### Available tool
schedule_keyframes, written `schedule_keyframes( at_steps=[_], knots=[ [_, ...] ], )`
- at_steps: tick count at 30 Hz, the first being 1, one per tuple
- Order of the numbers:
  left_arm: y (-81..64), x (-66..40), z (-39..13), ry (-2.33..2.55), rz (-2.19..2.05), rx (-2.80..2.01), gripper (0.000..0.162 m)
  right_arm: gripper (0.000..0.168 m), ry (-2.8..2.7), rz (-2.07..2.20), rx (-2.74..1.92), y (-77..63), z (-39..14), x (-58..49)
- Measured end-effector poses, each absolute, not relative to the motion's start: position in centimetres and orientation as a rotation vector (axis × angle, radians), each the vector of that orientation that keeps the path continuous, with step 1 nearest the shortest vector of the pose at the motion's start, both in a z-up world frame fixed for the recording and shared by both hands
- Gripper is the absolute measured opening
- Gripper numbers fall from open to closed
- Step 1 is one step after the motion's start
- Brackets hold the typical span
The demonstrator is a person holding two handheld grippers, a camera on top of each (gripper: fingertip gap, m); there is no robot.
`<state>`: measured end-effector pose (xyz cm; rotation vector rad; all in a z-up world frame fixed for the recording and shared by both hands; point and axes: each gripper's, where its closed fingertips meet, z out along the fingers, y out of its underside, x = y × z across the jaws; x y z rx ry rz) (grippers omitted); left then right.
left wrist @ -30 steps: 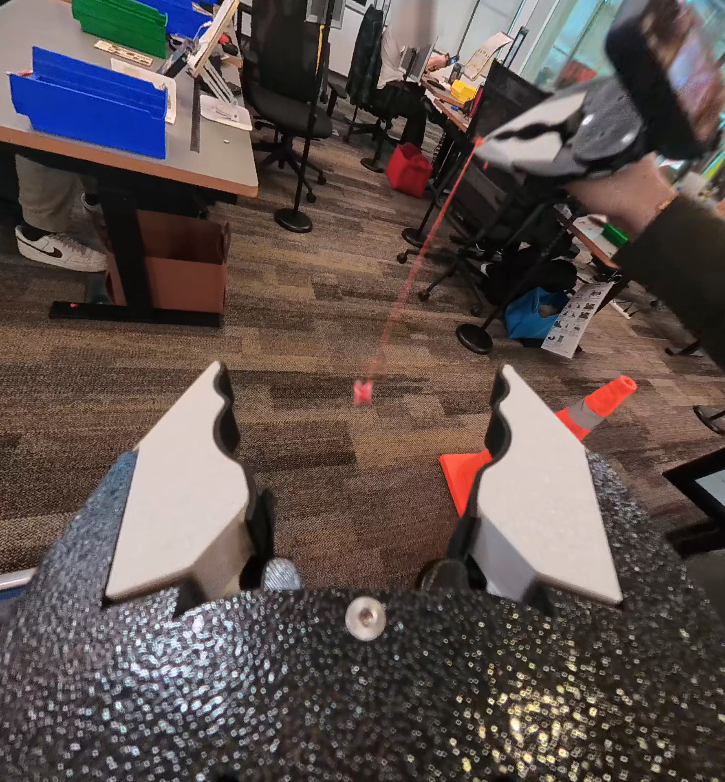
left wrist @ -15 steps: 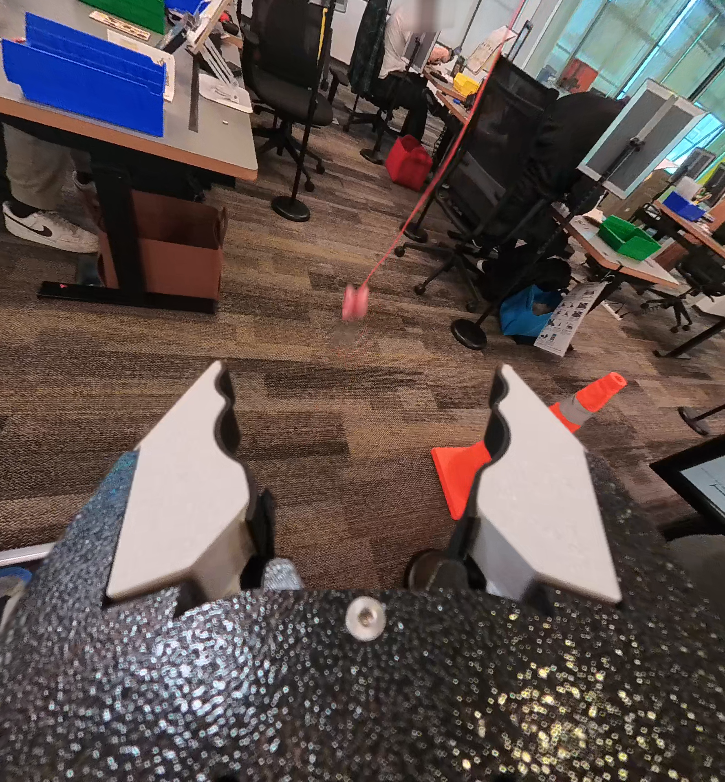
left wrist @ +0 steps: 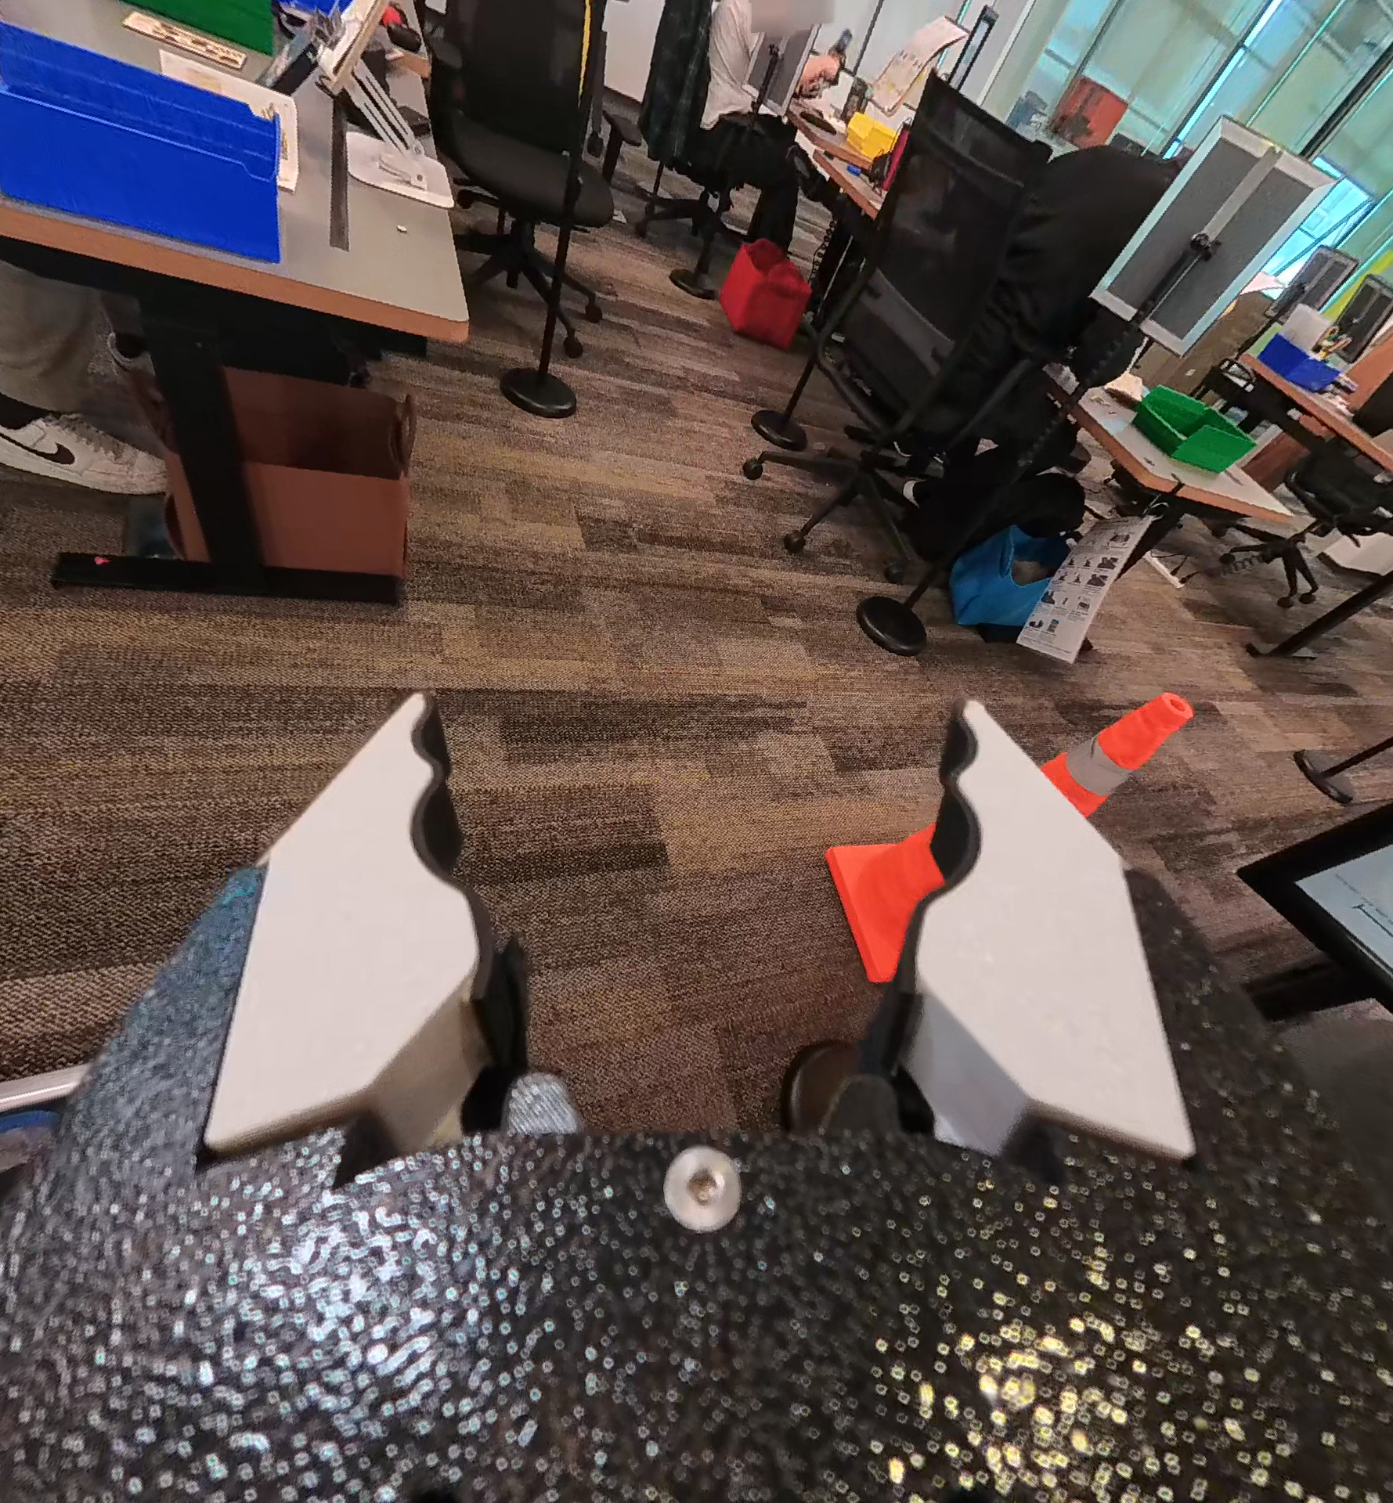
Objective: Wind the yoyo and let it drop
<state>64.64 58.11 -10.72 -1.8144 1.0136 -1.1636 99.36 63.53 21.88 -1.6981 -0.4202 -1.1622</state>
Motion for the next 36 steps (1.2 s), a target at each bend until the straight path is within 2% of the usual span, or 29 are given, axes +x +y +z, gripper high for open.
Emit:
schedule_keyframes(
  at_steps=[5, 12, 15, 16, 18, 21, 24, 28, 36],
  knots=[
    [58.2, 64.1, -11.4, 1.006, -1.162, -1.847, 0.119, 0.0, -0.445, -1.085, -1.829, 63.5, 12.9, 98.6],
    [58.7, 63.1, -12.3, 0.982, -1.148, -1.892, 0.118, 0.0, -0.44, -0.856, -2.203, 61.1, -7.4, 98.3],
    [58.6, 63.2, -12.9, 0.998, -1.142, -1.915, 0.118, 0.0, -0.504, -0.829, -2.3, 60.7, -12.4, 98.1],
    [58.5, 63.2, -13.0, 1.006, -1.141, -1.919, 0.118, 0.0, -0.532, -0.863, -2.285, 61.0, -11.6, 98.3],
    [58.5, 63.4, -13.0, 1.02, -1.135, -1.92, 0.119, 0.0, -0.526, -0.949, -2.151, 61.7, -5.2, 98.4],
    [58.6, 64.0, -13.1, 1.029, -1.14, -1.919, 0.118, 0.0, -0.414, -1.056, -1.762, 60.9, 12.5, 97.1],
    [58.6, 64.6, -13.2, 1.031, -1.163, -1.915, 0.119, 0.0, -0.404, -1.126, -1.522, 58.7, 24.2, 95.0],
    [58.4, 65.4, -12.9, 1.047, -1.185, -1.894, 0.118, 0.0, -0.447, -1.175, -1.455, 58.3, 28.9, 93.8],
    [58.7, 65.8, -12.3, 1.046, -1.184, -1.874, 0.118, 0.0, -0.394, -1.203, -1.424, 58.6, 31.1, 95.1]
  ],
)
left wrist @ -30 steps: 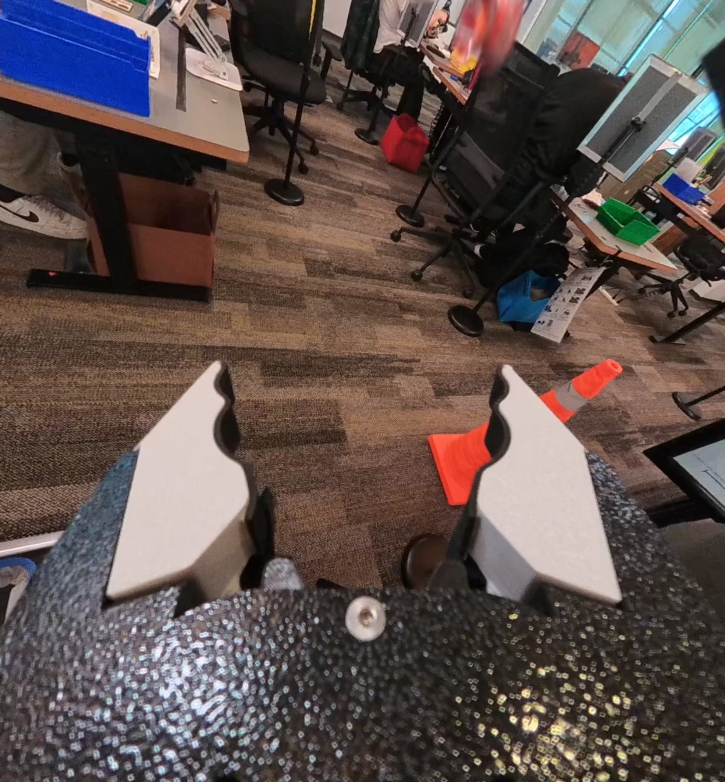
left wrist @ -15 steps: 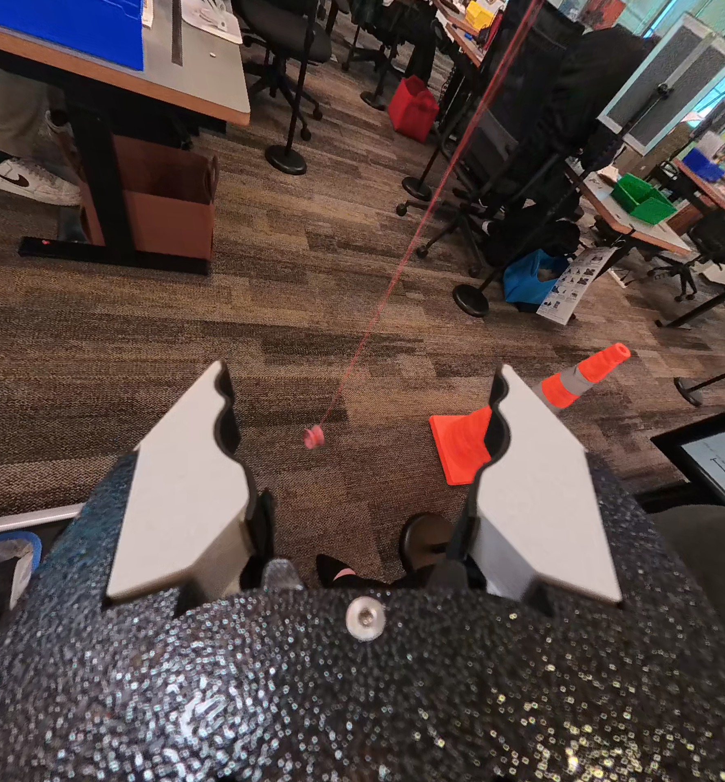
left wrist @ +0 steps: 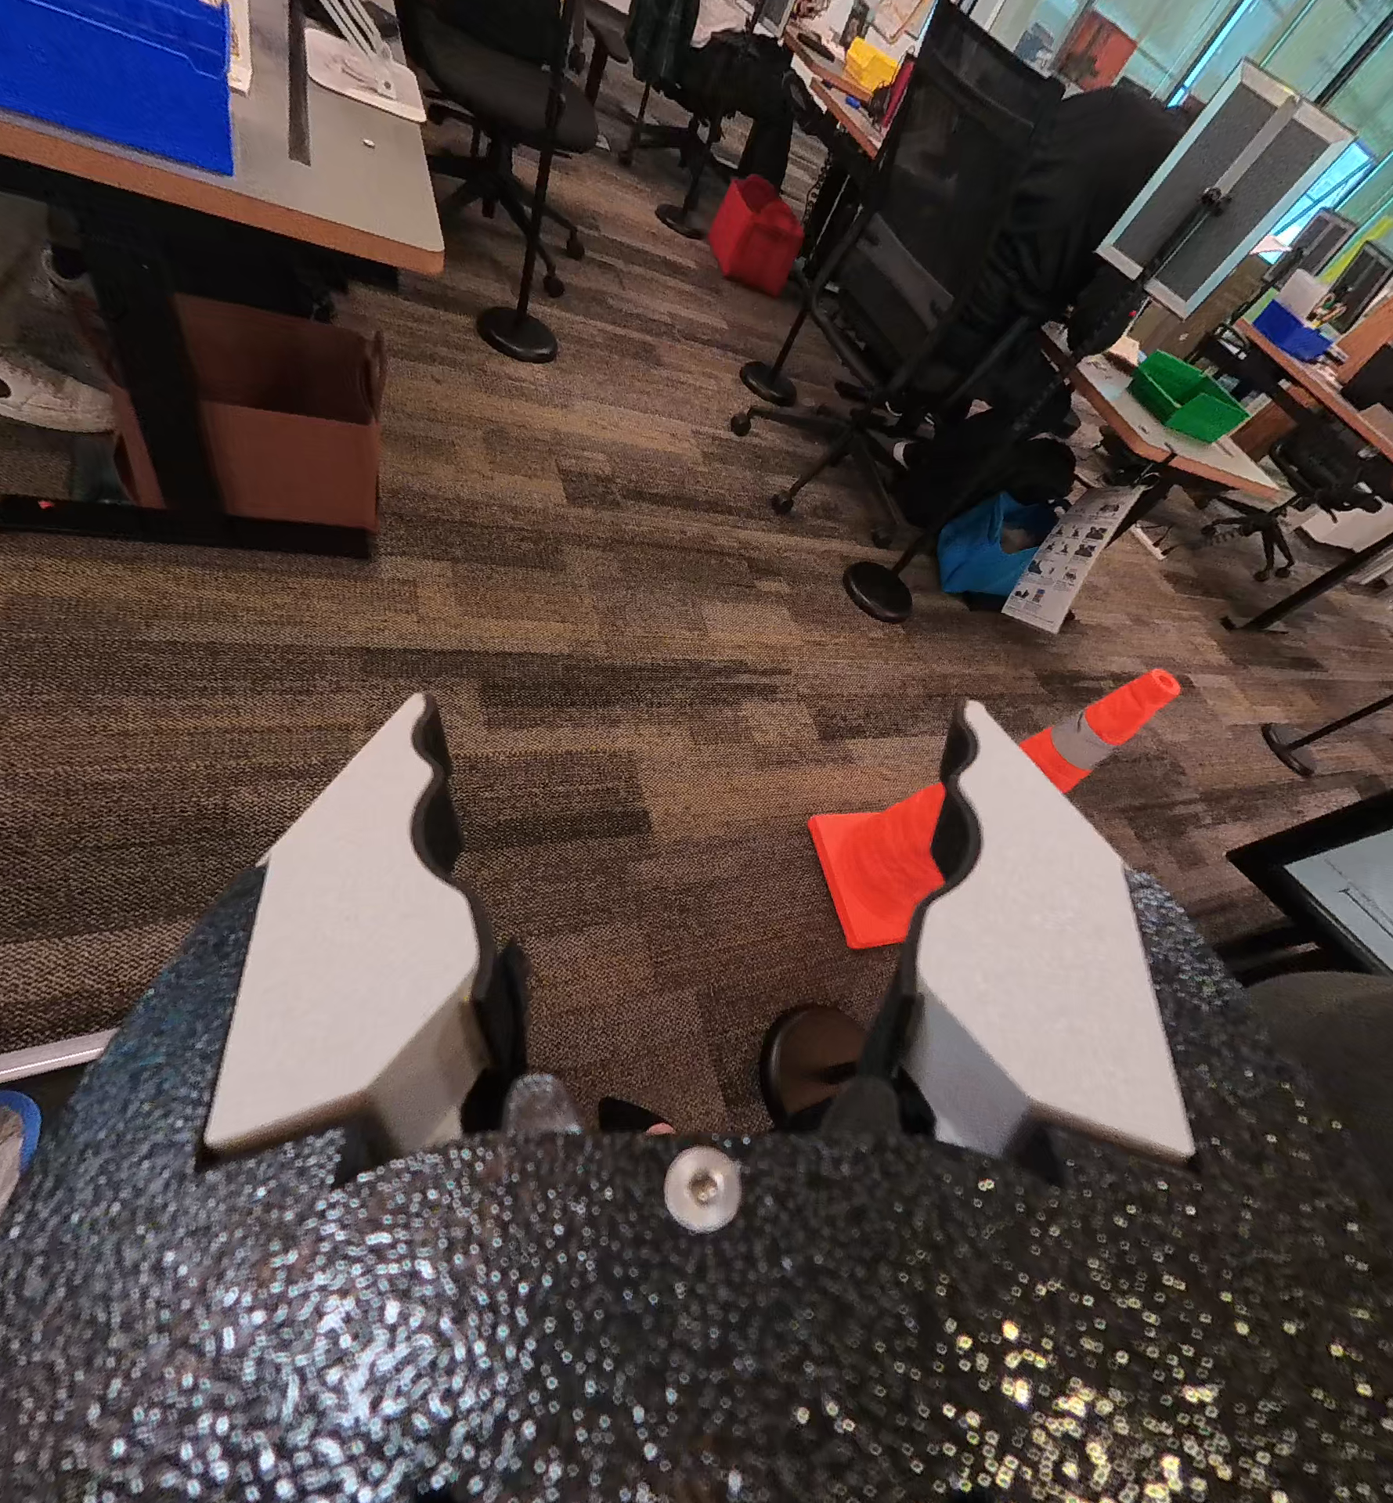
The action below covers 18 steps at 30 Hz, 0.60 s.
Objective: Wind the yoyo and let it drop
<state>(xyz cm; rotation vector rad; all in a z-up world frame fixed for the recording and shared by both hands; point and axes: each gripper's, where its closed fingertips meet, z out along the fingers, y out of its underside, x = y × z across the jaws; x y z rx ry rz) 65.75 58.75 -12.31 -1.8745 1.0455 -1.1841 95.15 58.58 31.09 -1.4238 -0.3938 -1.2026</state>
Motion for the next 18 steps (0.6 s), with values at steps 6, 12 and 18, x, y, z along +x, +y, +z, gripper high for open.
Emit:
schedule_keyframes(
  at_steps=[6, 12, 18],
  knots=[
    [58.7, 65.5, -12.7, 1.049, -1.177, -1.891, 0.119, 0.0, -0.305, -1.233, -1.428, 59.2, 30.8, 98.0],
    [58.4, 65.4, -13.0, 1.045, -1.184, -1.908, 0.119, 0.0, -0.357, -1.097, -1.611, 59.1, 21.1, 97.5],
    [58.4, 64.4, -13.4, 1.017, -1.179, -1.925, 0.119, 0.0, -0.601, -0.738, -2.083, 60.0, -7.3, 92.1]
  ],
)
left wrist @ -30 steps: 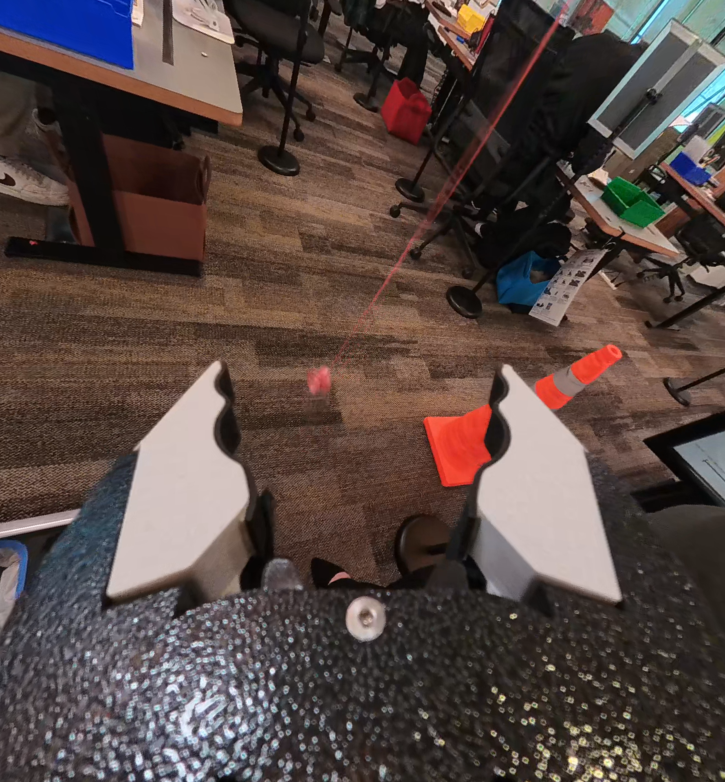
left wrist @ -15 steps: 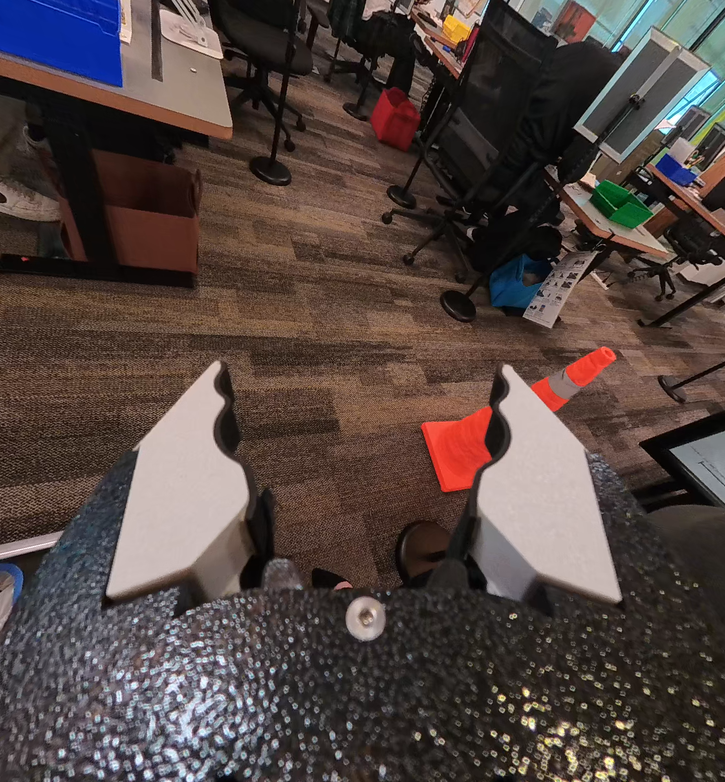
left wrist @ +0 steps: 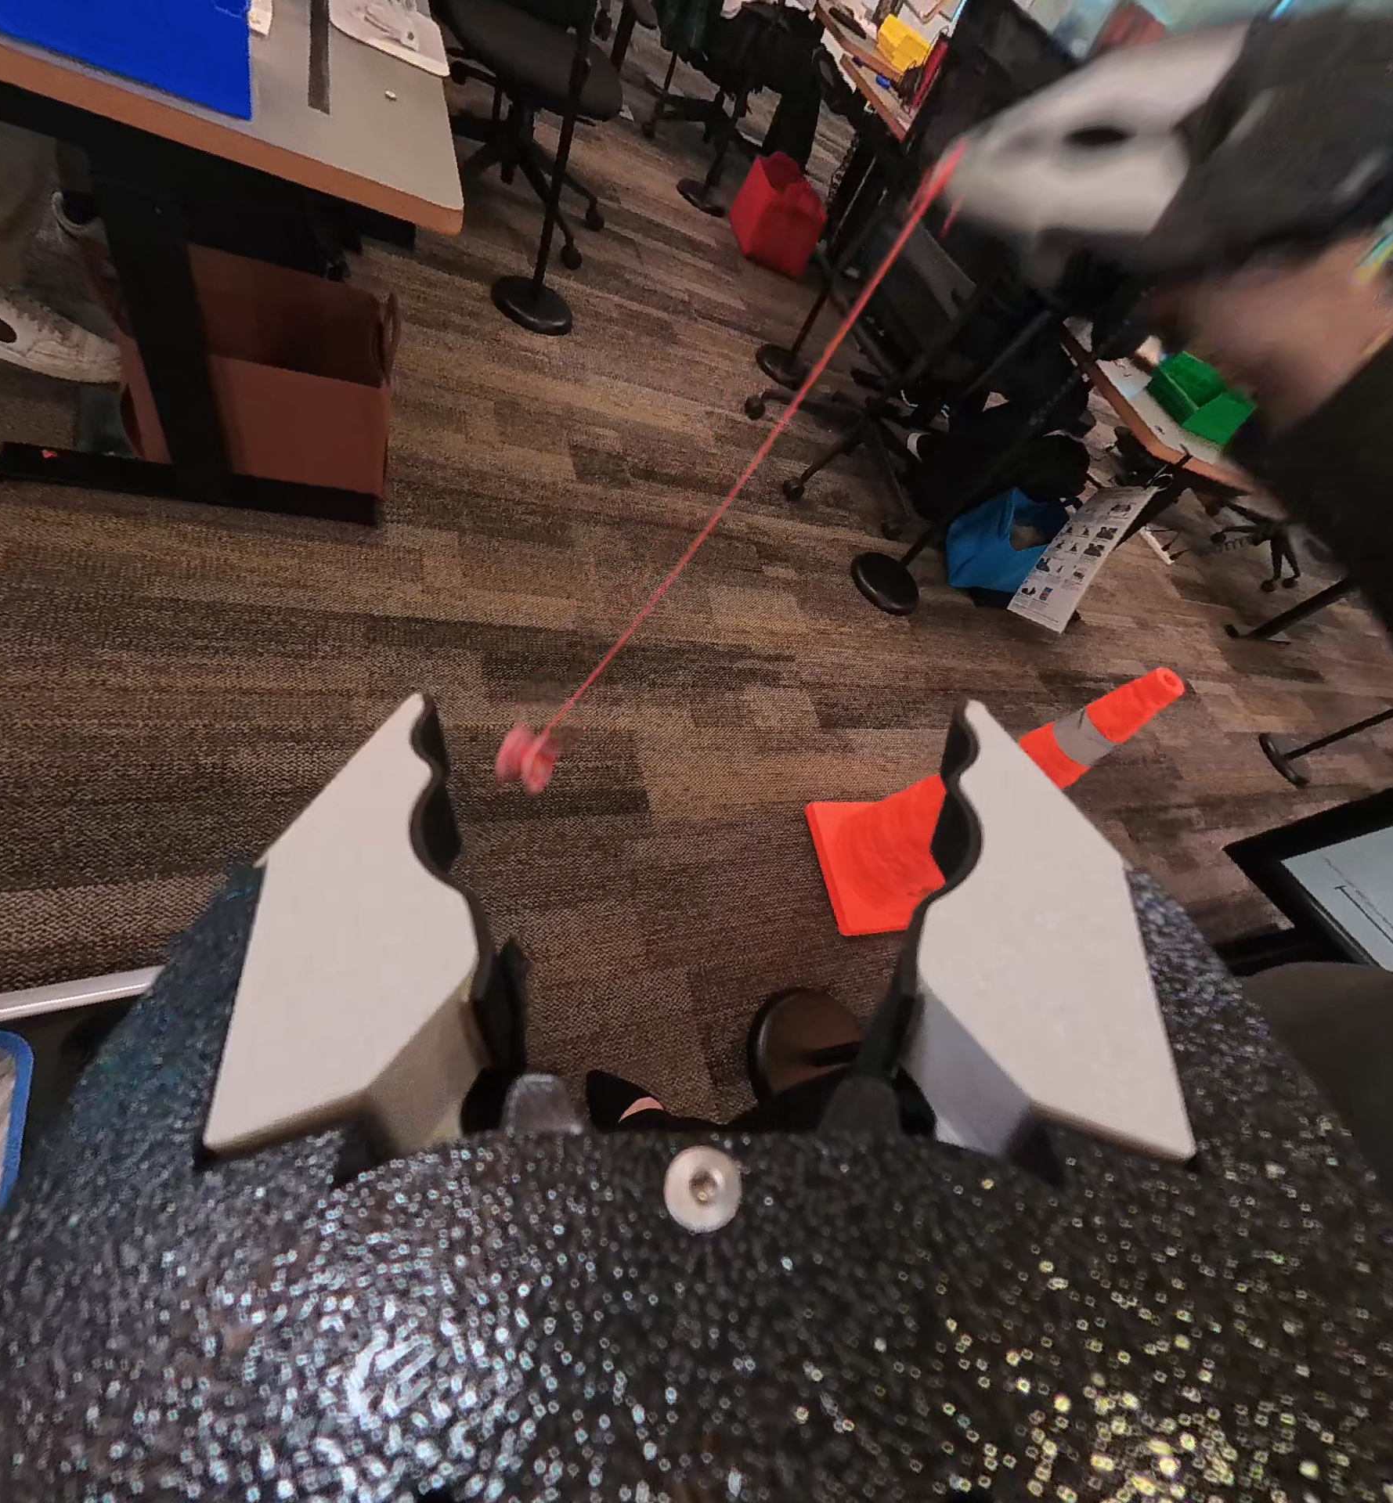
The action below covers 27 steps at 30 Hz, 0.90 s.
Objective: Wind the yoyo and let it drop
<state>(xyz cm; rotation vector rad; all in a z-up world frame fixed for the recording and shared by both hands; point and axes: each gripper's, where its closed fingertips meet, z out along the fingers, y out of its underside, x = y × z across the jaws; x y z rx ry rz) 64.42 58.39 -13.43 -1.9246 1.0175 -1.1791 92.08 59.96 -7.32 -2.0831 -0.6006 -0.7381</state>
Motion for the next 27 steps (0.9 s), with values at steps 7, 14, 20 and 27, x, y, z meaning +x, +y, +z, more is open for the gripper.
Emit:
schedule_keyframes(
  at_steps=[7, 14, 20, 27],
  knots=[
    [58.1, 64.7, -14.3, 1.051, -1.174, -1.937, 0.119, 0.0, -0.739, -0.758, -1.968, 62.3, -6.9, 90.3],
    [56.9, 66.0, -14.2, 1.092, -1.216, -1.918, 0.119, 0.0, -0.585, -1.07, -1.547, 60.1, 21.8, 93.3],
    [56.2, 66.6, -14.4, 1.137, -1.22, -1.908, 0.12, 0.0, -0.58, -1.262, -1.557, 57.5, 25.1, 96.0],
    [56.7, 66.8, -13.9, 1.143, -1.218, -1.89, 0.12, 0.0, -0.462, -1.327, -1.559, 56.5, 26.0, 99.2]
  ],
)
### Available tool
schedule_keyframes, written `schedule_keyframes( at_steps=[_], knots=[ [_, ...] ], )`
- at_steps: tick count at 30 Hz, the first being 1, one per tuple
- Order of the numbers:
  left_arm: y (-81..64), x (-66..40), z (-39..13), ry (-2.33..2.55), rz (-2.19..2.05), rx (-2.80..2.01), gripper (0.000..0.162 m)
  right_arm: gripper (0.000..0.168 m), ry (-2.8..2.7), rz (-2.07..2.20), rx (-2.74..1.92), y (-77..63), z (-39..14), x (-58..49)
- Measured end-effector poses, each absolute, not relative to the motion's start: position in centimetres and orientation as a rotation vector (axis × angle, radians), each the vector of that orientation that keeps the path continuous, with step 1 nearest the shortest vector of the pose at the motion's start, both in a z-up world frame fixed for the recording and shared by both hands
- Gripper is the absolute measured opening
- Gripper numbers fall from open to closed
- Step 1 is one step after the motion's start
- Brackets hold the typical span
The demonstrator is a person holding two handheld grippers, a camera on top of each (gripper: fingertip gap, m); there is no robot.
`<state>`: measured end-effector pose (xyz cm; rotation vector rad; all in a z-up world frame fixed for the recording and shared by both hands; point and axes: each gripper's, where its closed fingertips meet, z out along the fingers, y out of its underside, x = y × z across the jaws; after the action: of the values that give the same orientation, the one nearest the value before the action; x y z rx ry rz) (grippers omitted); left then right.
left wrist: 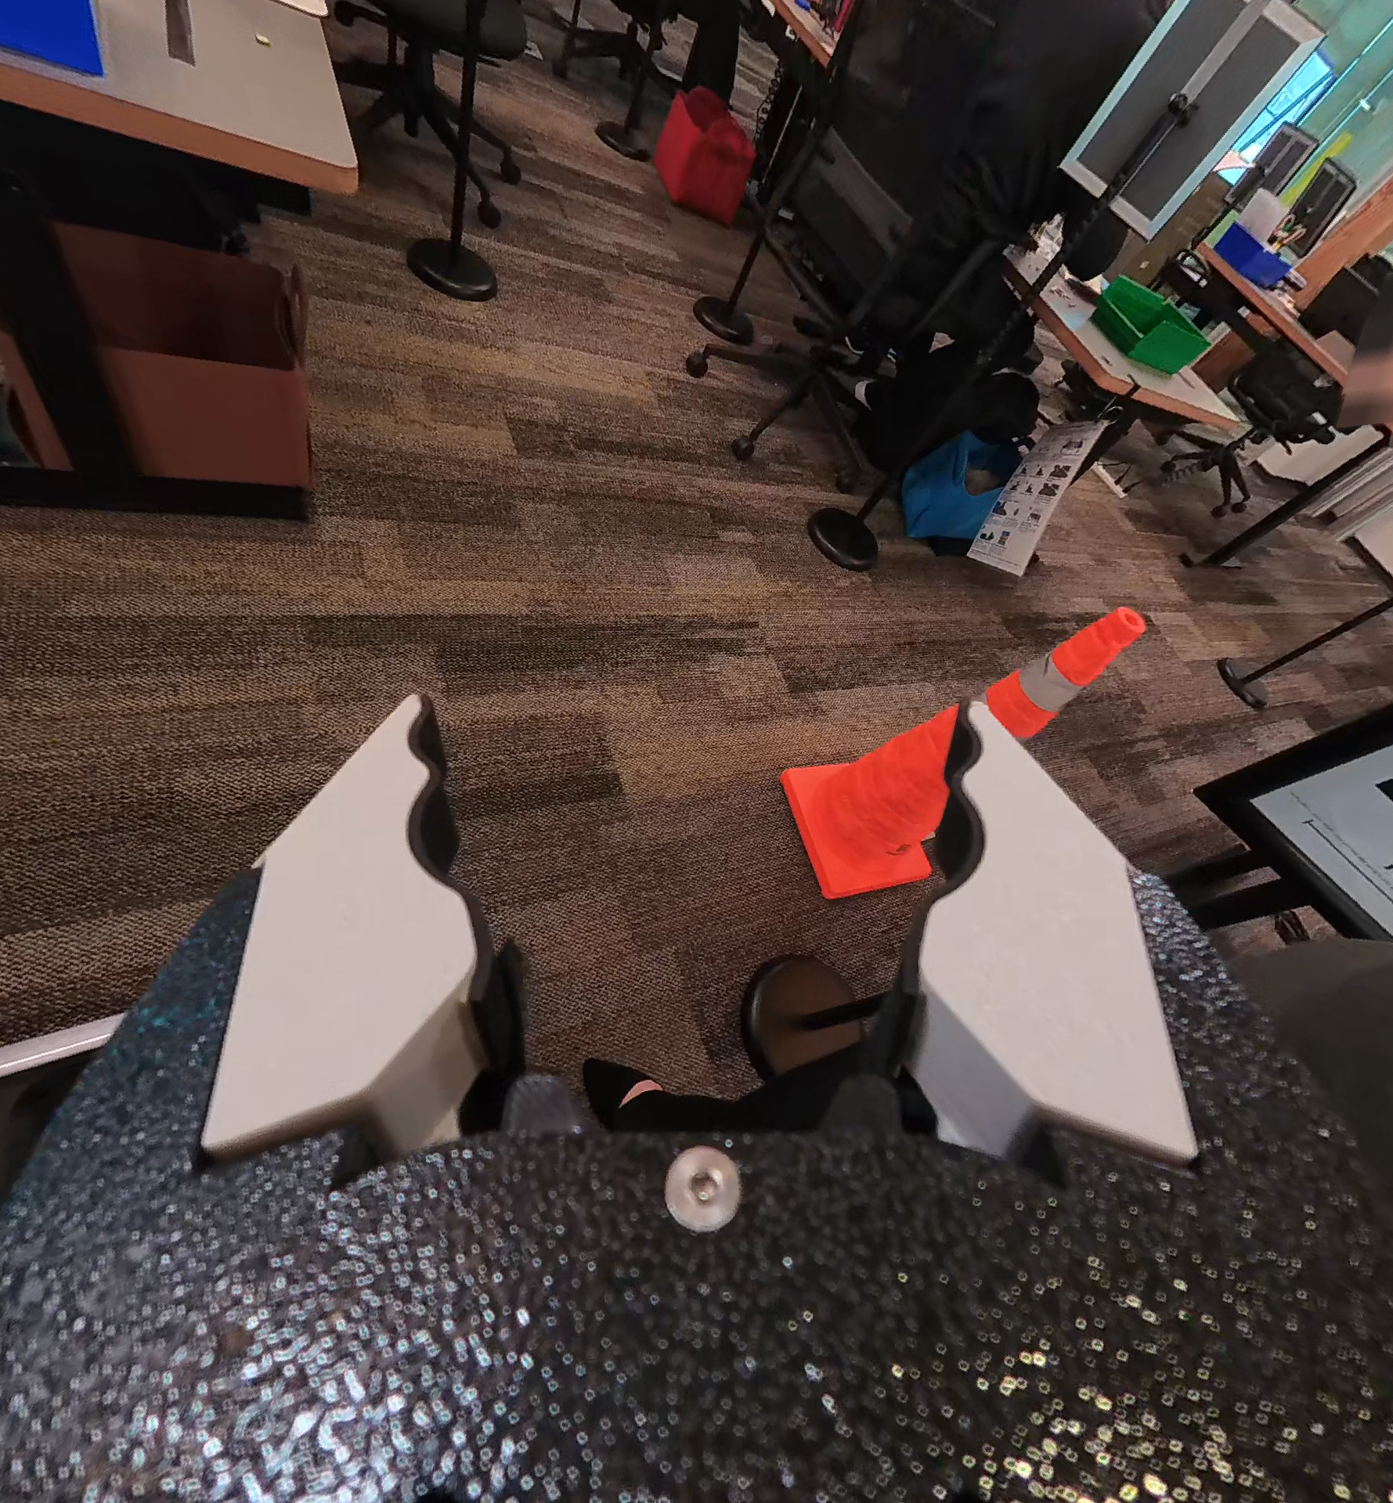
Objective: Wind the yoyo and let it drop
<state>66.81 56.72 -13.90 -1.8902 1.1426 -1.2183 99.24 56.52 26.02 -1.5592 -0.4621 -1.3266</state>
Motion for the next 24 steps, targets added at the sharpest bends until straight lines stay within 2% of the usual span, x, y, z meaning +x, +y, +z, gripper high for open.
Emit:
schedule_keyframes(
  at_steps=[3, 5, 11, 15, 17, 19, 24],
  knots=[
    [56.6, 66.8, -13.9, 1.141, -1.222, -1.894, 0.12, 0.0, -0.453, -1.318, -1.614, 56.4, 22.6, 99.7],
    [56.4, 66.7, -14.2, 1.141, -1.223, -1.905, 0.12, 0.0, -0.466, -1.273, -1.696, 56.7, 17.6, 99.5],
    [56.7, 65.5, -15.0, 1.112, -1.189, -1.948, 0.121, 0.0, -0.578, -0.979, -2.012, 59.5, -5.0, 96.5],
    [57.4, 64.5, -15.6, 1.083, -1.171, -1.98, 0.121, 0.0, -0.668, -0.956, -2.129, 62.8, -14.5, 96.5],
    [57.4, 64.5, -16.1, 1.08, -1.163, -1.992, 0.121, 0.0, -0.675, -0.952, -2.165, 64.0, -15.0, 97.0],
    [57.4, 64.6, -16.2, 1.071, -1.168, -1.996, 0.121, 0.0, -0.669, -0.955, -2.133, 64.9, -12.5, 97.2],
    [56.6, 64.4, -16.8, 1.073, -1.18, -2.006, 0.122, 0.0, -0.685, -1.038, -1.958, 65.8, 0.4, 97.5]
  ],
)
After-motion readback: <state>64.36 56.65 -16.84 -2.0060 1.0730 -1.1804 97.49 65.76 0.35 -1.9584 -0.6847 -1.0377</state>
